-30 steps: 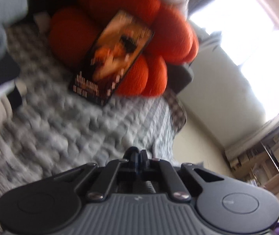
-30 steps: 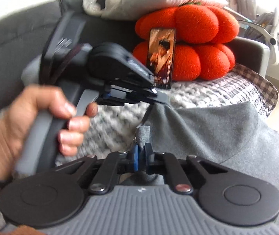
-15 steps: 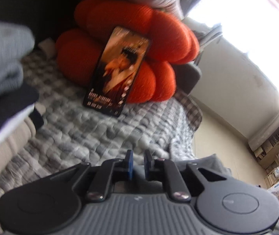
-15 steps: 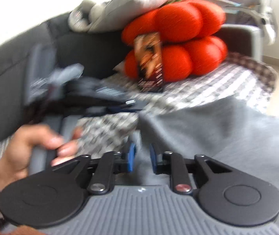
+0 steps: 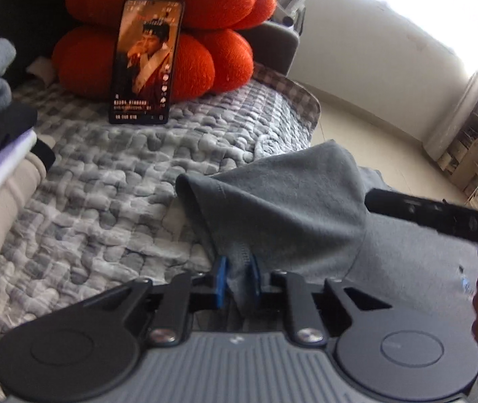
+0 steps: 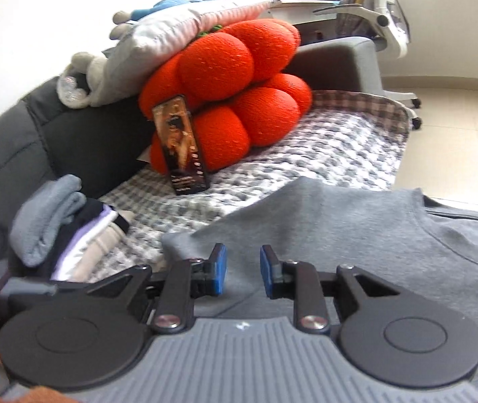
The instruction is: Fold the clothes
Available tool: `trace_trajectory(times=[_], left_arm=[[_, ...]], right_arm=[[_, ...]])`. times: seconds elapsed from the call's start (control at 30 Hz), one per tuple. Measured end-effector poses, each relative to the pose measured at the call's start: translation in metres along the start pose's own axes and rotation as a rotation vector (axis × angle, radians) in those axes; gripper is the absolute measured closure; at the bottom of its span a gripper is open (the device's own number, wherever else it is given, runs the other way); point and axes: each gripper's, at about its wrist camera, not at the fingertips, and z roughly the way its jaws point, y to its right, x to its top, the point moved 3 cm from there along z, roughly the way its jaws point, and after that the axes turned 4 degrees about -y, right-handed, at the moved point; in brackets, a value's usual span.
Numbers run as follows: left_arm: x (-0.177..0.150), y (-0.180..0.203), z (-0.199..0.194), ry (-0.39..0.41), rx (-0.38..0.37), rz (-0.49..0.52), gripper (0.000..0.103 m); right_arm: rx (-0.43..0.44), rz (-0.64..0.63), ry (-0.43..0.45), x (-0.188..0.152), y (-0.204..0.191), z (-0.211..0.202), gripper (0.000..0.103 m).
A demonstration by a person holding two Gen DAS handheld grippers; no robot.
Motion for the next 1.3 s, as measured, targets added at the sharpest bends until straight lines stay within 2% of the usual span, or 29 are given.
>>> trace_trajectory(times=[0.13, 0.33, 0.47, 0.63, 0.73, 0.8, 0.83, 0.93, 1.03, 1.17, 1.3], left_arm=[[-0.009, 0.006, -0.005, 0.03, 0.031, 0.04, 0.089], [-0.021, 0.011, -0.011, 0.078, 0.057, 0.079, 0.089], [-0.024, 0.006, -0.015, 0.077, 0.031, 0.063, 0.089], [-0.029, -0.001, -0.017, 0.071, -0.014, 0.031, 0.089], [-0.029, -0.002, -0.017, 0.074, -0.023, 0.028, 0.089], [-0.029, -0.004, -0.017, 0.075, -0.033, 0.021, 0.089], [-0.029, -0.005, -0.017, 0.076, -0.04, 0.016, 0.089], [-0.029, -0.008, -0.017, 0.077, -0.055, 0.0, 0.089], [-0.029, -0.009, -0.017, 0.078, -0.061, -0.006, 0.089], [-0.029, -0.009, -0.016, 0.077, -0.065, -0.011, 0.089], [-0.03, -0.01, -0.017, 0.079, -0.069, -0.016, 0.089]], right_arm=[[-0.028, -0.044, -0.031, -0.002, -0.001, 0.009, 0.076], [-0.125, -0.247, -0.143, -0.001, -0.022, 0.049, 0.076], [-0.163, -0.261, -0.164, 0.014, -0.02, 0.078, 0.083], [-0.177, -0.241, -0.138, 0.029, -0.017, 0.107, 0.084], [-0.173, -0.223, -0.118, 0.037, -0.018, 0.109, 0.08], [-0.158, -0.21, -0.114, 0.04, -0.02, 0.1, 0.074], [-0.14, -0.208, -0.115, 0.04, -0.023, 0.093, 0.074], [-0.098, -0.261, -0.135, 0.032, -0.039, 0.078, 0.074], [-0.06, -0.333, -0.18, 0.017, -0.059, 0.08, 0.075], [-0.095, -0.396, -0.189, 0.004, -0.075, 0.108, 0.074], [-0.089, -0.328, -0.182, 0.016, -0.076, 0.134, 0.075]])
